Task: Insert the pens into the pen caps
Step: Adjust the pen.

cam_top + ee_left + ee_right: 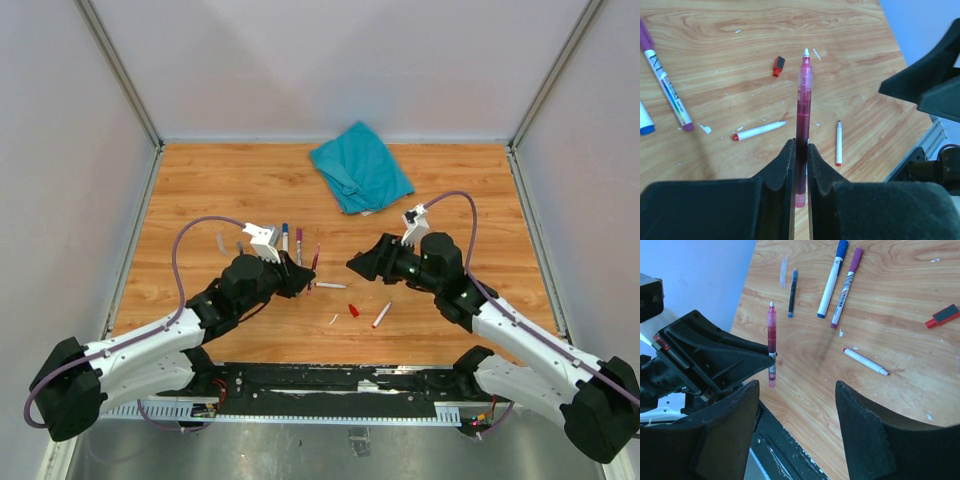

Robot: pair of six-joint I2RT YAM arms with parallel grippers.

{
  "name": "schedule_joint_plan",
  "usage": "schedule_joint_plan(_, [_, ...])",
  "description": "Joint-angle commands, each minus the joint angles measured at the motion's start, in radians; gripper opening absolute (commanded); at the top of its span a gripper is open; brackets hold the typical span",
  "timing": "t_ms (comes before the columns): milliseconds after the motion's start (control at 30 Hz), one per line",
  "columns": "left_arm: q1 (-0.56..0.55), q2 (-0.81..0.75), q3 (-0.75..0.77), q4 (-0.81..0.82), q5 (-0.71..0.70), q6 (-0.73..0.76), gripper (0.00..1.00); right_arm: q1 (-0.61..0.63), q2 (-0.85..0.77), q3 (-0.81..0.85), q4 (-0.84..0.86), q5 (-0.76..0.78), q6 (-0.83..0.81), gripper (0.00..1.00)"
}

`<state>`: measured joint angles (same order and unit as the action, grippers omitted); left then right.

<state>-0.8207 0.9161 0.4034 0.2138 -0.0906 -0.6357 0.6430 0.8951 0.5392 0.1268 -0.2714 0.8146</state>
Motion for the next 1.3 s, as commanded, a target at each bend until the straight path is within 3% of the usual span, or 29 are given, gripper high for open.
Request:
schedule_joint_plan(0, [-0.022,0.004,0.013,0.089,0.028,0.006,0.0,0.025,0.065,-0.013,0.158,-0.028,0.1,0.6])
schedule_joint_plan(300, [-0.054,0.007,0.016,0.094,0.04,0.026,0.0,0.085,0.23,0.012,0.319,-0.024,0.157,0.52])
schedule_joint_plan(1267, [-0.068,0.037,0.017,0.111,0.074,0.053,0.01,0.151,0.423,0.067,0.438,-0.074,0.171,0.29])
